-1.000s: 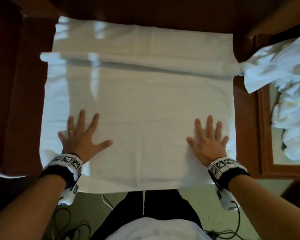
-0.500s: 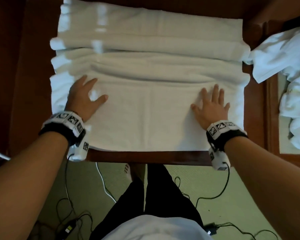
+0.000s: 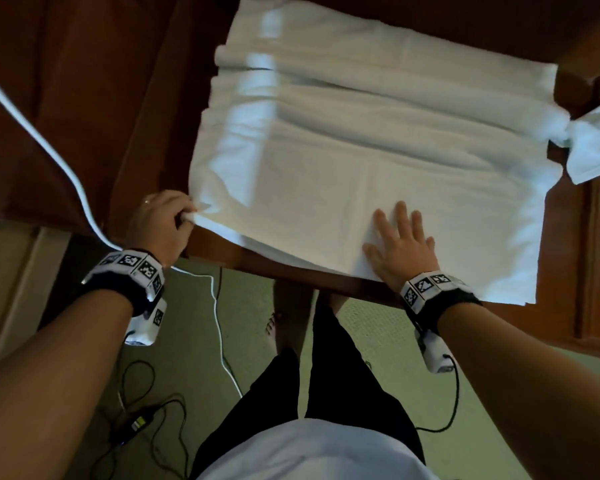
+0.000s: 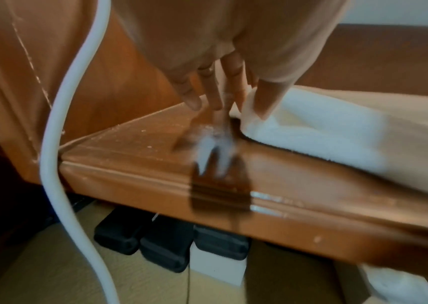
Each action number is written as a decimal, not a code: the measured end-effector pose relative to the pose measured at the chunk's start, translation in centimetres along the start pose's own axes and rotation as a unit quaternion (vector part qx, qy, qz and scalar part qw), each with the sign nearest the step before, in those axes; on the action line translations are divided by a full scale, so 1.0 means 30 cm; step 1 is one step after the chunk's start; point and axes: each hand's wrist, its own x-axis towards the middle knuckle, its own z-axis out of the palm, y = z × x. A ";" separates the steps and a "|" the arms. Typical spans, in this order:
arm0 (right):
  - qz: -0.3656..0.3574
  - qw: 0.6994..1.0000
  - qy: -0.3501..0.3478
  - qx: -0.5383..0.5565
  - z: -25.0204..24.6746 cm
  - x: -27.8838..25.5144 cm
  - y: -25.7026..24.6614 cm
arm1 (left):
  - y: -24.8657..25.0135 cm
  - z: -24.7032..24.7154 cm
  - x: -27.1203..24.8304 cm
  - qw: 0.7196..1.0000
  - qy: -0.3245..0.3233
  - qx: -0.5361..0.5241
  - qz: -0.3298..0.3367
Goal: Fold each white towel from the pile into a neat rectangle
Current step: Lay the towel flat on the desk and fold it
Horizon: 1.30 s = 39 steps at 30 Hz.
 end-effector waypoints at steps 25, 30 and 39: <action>0.058 0.983 0.140 0.103 0.001 -0.122 0.157 | 0.095 0.013 -0.068 0.994 -0.082 0.068 -0.018; 0.163 0.984 0.007 0.077 0.047 -0.218 0.376 | 0.167 0.188 -0.013 0.953 -0.255 0.159 -0.043; 0.338 0.880 0.246 0.226 0.056 -0.316 0.553 | 0.205 0.272 -0.054 0.958 -0.201 0.193 0.069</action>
